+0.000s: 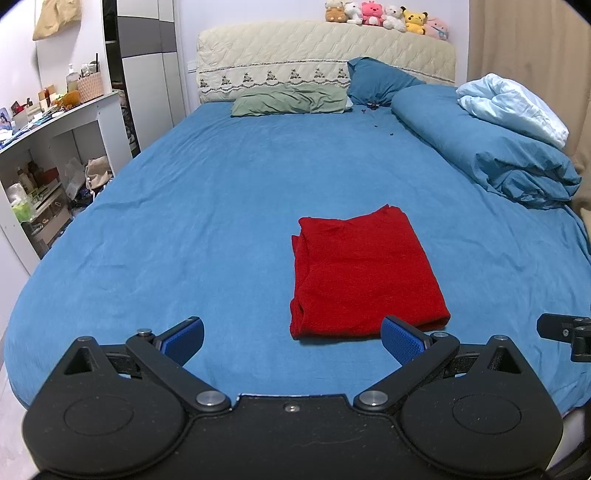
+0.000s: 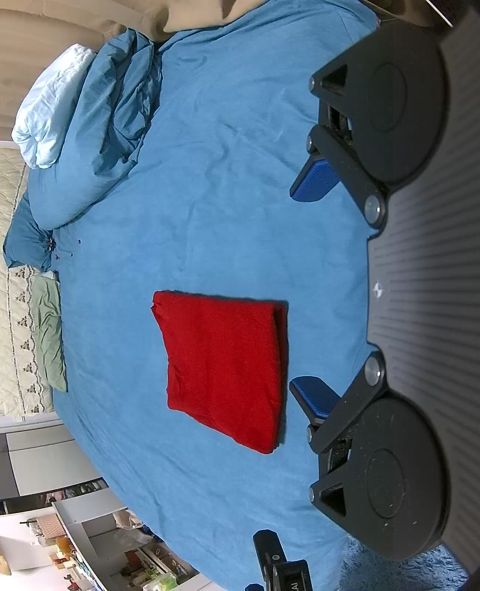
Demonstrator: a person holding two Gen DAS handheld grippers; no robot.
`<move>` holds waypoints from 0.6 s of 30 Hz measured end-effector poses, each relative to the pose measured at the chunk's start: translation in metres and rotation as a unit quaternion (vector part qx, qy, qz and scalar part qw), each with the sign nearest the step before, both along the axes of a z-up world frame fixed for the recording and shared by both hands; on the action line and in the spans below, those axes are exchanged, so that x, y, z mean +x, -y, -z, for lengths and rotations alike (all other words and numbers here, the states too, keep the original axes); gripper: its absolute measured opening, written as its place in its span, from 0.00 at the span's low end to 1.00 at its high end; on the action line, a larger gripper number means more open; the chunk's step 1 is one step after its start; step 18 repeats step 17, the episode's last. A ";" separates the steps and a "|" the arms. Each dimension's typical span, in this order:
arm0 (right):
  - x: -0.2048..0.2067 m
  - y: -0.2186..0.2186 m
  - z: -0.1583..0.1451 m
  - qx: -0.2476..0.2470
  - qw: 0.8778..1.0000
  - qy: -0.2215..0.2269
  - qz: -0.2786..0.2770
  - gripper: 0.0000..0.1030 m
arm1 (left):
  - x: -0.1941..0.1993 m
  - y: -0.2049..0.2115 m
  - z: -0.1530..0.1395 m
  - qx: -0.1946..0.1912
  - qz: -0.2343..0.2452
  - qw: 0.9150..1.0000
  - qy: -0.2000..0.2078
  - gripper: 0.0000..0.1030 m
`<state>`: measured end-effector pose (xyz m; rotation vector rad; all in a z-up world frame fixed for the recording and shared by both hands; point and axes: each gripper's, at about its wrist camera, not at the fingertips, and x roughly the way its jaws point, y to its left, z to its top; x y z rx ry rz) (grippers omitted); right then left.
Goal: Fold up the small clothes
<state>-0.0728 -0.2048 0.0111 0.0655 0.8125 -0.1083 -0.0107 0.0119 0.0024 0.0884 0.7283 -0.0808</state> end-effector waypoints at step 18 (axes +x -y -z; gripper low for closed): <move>0.000 -0.001 -0.003 0.000 1.000 0.002 0.001 1.00 | -0.001 -0.012 -0.002 -0.012 -0.004 1.000 0.012 1.00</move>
